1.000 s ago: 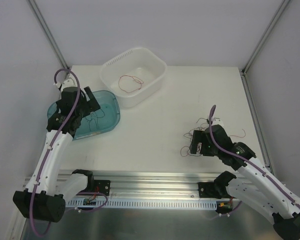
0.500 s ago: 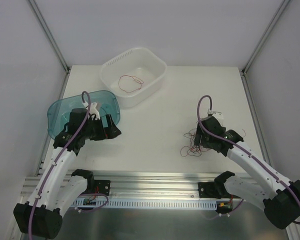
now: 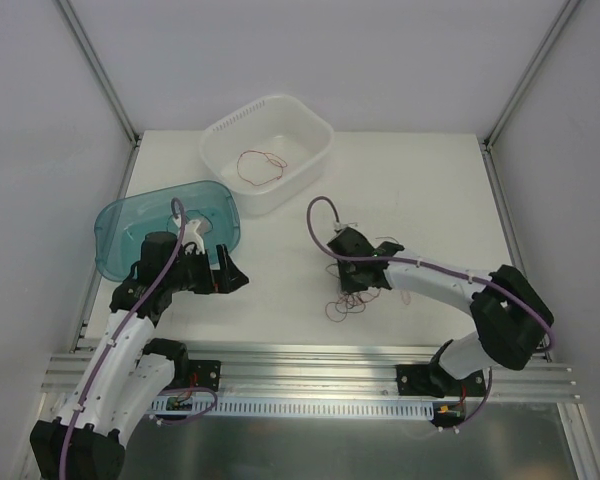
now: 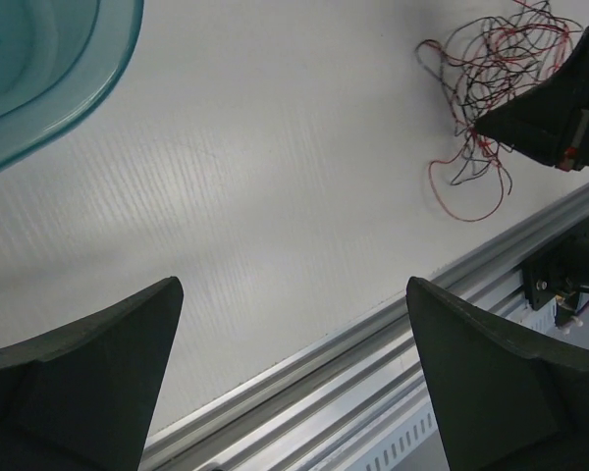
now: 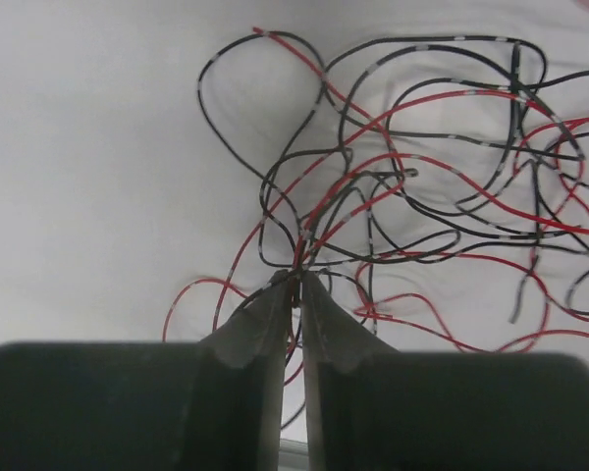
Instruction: Untangle the cables
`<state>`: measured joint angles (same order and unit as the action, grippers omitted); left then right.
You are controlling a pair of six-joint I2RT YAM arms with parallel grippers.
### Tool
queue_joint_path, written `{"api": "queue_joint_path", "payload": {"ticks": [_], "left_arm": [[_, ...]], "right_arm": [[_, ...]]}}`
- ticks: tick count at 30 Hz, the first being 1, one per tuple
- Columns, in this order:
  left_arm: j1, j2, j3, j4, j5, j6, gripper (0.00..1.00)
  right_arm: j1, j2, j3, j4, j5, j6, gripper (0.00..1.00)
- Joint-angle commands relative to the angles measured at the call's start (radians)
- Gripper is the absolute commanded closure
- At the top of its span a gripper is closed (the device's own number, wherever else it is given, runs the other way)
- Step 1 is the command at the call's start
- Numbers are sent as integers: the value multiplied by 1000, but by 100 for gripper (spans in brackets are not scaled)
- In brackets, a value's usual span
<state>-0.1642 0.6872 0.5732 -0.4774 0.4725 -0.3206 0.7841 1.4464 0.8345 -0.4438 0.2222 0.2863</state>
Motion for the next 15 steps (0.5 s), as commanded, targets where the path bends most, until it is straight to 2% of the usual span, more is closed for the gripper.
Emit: {"api": "queue_joint_path", "payload": {"ticks": [1,2,5,7,10,11,14,15], "left_arm": [[-6,6,1,43,72,22,1],[-6,6,1,45,74,22,1],[-17,2,-3,60,87,9,1],[-40,3,-7,68,81,-14,1],[-130,15,-9,88,35,-107,1],[-209,20,-7,97,-25,-129,1],[-320,55,1,131,-141,-221,1],[-377,89,4,150,-209,-244,1]], "right_arm": [[128,81,124,63,-53,19,90],[156,133,182,47,-55,14,93],[248,195,286,-16,-55,-16,94],[277,216,316,-42,-43,-24,87],[282,171,322,-73,-24,-24,72],[284,154,324,-93,-18,-24,58],[284,59,315,-127,23,-21,37],[284,36,302,-133,52,-21,36]]}}
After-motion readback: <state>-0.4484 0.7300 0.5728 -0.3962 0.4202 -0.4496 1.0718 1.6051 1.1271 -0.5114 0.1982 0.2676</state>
